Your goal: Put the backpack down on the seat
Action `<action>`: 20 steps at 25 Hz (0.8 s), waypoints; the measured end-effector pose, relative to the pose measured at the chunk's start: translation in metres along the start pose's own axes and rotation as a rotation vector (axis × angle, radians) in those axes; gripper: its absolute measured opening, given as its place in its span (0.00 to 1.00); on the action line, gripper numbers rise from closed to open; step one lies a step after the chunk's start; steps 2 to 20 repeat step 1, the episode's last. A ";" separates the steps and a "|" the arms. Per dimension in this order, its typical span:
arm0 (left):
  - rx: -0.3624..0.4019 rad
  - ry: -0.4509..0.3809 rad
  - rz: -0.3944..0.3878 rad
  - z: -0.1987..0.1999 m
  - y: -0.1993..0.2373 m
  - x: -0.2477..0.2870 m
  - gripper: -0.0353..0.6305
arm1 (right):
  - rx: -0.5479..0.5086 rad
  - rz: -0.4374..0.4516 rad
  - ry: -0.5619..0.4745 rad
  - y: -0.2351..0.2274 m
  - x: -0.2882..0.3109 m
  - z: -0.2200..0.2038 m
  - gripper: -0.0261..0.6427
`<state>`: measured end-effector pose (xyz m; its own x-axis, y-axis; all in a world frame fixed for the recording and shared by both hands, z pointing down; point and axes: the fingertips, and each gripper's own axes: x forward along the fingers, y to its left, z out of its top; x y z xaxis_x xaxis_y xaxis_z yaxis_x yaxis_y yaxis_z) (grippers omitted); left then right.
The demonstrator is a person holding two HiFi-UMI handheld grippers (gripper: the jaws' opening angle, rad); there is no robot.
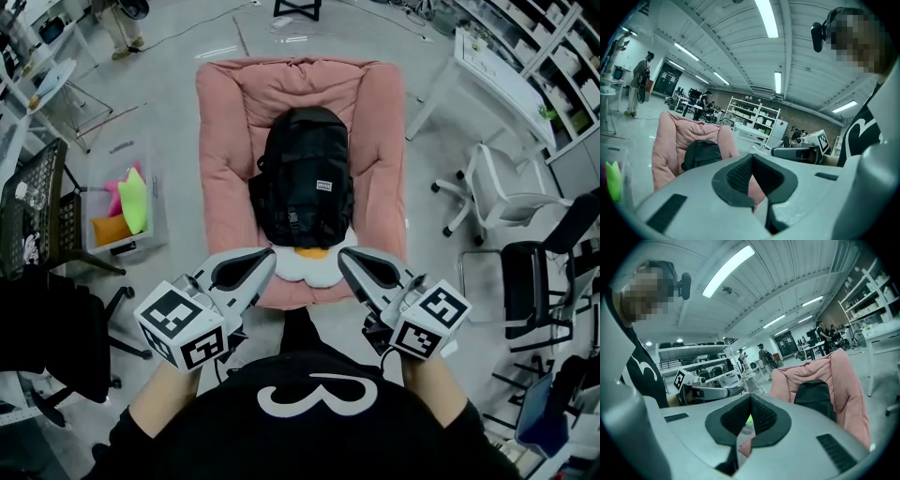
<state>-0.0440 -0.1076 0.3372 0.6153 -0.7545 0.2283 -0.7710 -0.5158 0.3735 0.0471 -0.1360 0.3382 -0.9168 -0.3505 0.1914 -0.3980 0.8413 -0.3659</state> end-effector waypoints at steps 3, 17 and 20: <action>0.003 0.000 0.003 -0.001 0.003 0.004 0.06 | 0.005 0.000 -0.001 -0.004 0.001 -0.001 0.04; 0.003 0.000 0.003 -0.001 0.003 0.004 0.06 | 0.005 0.000 -0.001 -0.004 0.001 -0.001 0.04; 0.003 0.000 0.003 -0.001 0.003 0.004 0.06 | 0.005 0.000 -0.001 -0.004 0.001 -0.001 0.04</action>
